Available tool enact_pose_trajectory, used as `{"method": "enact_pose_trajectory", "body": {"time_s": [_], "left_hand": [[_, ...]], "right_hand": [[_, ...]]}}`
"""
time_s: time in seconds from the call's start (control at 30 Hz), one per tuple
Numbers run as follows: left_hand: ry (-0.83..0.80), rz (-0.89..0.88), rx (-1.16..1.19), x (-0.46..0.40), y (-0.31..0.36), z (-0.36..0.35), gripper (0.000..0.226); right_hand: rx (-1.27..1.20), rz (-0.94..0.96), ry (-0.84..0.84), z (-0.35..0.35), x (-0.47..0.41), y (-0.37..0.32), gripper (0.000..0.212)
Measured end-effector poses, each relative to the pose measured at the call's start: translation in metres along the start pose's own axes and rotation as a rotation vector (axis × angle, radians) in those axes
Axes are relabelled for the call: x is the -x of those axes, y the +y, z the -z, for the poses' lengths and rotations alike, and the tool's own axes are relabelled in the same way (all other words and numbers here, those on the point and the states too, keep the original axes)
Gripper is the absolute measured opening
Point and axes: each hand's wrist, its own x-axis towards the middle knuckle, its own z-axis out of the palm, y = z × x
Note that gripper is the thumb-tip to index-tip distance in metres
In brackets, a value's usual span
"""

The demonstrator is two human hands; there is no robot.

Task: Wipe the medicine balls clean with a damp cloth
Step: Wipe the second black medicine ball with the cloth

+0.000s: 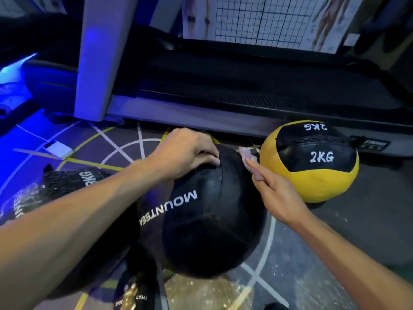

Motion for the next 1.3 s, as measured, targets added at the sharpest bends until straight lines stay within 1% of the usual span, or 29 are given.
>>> {"method": "enact_pose_trajectory", "body": {"time_s": [0.07,0.13,0.17,0.23,0.27,0.3,0.33,0.4,0.43,0.5,0.53,0.57,0.63,0.7,0.73,0.77,0.83,0.93,1.03,1.1,1.13,1.23,1.3], "left_hand": [[0.043,0.003,-0.045,-0.015,-0.013,0.010,0.035],[0.039,-0.017,-0.113,-0.024,-0.022,0.006,0.031],[0.018,-0.050,-0.165,-0.025,-0.027,-0.004,0.032],[-0.100,-0.112,-0.261,-0.015,-0.036,-0.037,0.035],[-0.158,-0.139,-0.291,-0.004,-0.038,-0.057,0.032],[-0.173,-0.171,-0.305,0.009,-0.039,-0.075,0.028],[-0.172,-0.191,-0.302,0.023,-0.038,-0.089,0.027],[-0.117,-0.208,-0.244,0.040,-0.036,-0.108,0.029],[-0.120,-0.223,-0.187,0.043,-0.032,-0.112,0.030],[-0.153,-0.249,-0.001,0.039,-0.029,-0.102,0.031],[-0.134,-0.211,0.077,0.035,-0.033,-0.093,0.032],[-0.064,-0.154,0.098,0.031,-0.041,-0.082,0.033],[0.101,0.005,0.003,0.036,-0.063,-0.066,0.035],[0.140,0.227,-0.094,0.059,-0.080,-0.062,0.048],[0.138,0.343,-0.083,0.073,-0.083,-0.067,0.057],[0.149,0.439,-0.032,0.087,-0.081,-0.075,0.065],[0.208,0.535,0.080,0.105,-0.074,-0.095,0.067],[0.239,0.544,0.163,0.110,-0.062,-0.104,0.055],[0.258,0.478,0.190,0.115,-0.064,-0.095,0.039],[0.241,0.465,0.168,0.118,-0.070,-0.095,0.041],[0.229,0.472,0.173,0.122,-0.071,-0.097,0.043],[0.227,0.458,0.166,0.130,-0.064,-0.109,0.046],[0.240,0.412,0.136,0.134,-0.056,-0.116,0.046]], "right_hand": [[-0.003,0.033,0.083,-0.005,-0.022,-0.002,0.046],[-0.006,0.017,0.140,-0.013,-0.041,0.007,0.045],[-0.004,-0.012,0.138,-0.019,-0.047,0.015,0.046],[0.006,-0.046,0.095,-0.035,-0.055,0.035,0.045],[0.010,-0.047,0.078,-0.044,-0.056,0.043,0.043],[0.019,-0.034,0.070,-0.053,-0.056,0.050,0.042],[0.038,-0.016,0.081,-0.062,-0.056,0.056,0.043],[0.089,-0.013,0.153,-0.072,-0.055,0.065,0.045],[0.105,-0.032,0.189,-0.074,-0.054,0.068,0.046],[0.115,-0.068,0.238,-0.077,-0.048,0.072,0.046],[0.097,-0.083,0.259,-0.079,-0.044,0.074,0.046],[0.068,-0.095,0.275,-0.081,-0.039,0.072,0.048],[-0.016,-0.085,0.305,-0.090,-0.027,0.068,0.049],[-0.119,-0.099,0.351,-0.103,-0.019,0.066,0.048],[-0.172,-0.133,0.379,-0.109,-0.018,0.065,0.047],[-0.228,-0.179,0.407,-0.114,-0.019,0.065,0.046],[-0.311,-0.236,0.440,-0.123,-0.021,0.066,0.045],[-0.369,-0.307,0.453,-0.115,-0.026,0.073,0.043],[-0.464,-0.333,0.373,-0.089,-0.042,0.074,0.034],[-0.528,-0.370,0.331,-0.076,-0.054,0.071,0.027],[-0.534,-0.383,0.307,-0.074,-0.057,0.069,0.027],[-0.506,-0.408,0.244,-0.067,-0.063,0.069,0.043],[-0.436,-0.407,0.206,-0.063,-0.071,0.066,0.036]]}}
